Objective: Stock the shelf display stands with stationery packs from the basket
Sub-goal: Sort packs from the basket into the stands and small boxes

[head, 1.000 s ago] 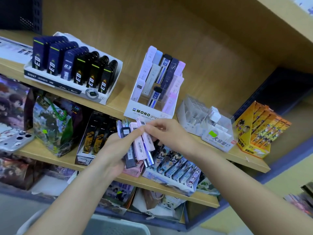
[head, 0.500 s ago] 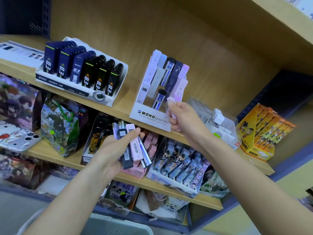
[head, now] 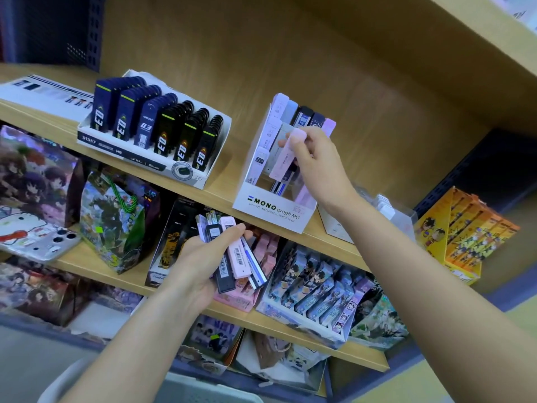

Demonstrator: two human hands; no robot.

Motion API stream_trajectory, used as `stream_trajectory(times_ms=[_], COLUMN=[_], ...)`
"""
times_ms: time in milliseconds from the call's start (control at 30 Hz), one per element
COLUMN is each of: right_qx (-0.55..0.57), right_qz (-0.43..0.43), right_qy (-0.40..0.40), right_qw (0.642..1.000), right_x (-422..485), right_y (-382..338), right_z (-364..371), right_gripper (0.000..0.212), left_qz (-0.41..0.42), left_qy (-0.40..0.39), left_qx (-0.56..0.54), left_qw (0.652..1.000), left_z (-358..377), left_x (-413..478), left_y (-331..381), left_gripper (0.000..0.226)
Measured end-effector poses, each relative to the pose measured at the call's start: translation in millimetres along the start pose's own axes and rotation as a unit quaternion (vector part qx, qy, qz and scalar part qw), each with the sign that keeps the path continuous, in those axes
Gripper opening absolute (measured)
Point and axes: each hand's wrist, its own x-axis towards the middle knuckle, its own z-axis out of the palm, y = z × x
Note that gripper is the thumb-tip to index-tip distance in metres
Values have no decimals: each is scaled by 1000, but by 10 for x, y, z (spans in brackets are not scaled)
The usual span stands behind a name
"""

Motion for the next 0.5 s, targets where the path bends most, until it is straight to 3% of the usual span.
stream_trajectory(times_ms=[167, 333, 500], right_qx=[-15, -111, -94], right_qz=[-31, -46, -49], right_qy=[19, 10, 16], right_qw=[999, 993, 994], right_x=[92, 121, 168], right_y=[75, 135, 129], right_z=[6, -13, -23], right_gripper=[6, 12, 12], left_qz=[15, 2, 18], left_qy=[-8, -1, 0], left_qx=[-12, -19, -38], left_qw=[1000, 1000, 999], left_z=[-50, -54, -94], left_x=[7, 136, 10], left_y=[7, 72, 22], left_gripper=[9, 14, 8])
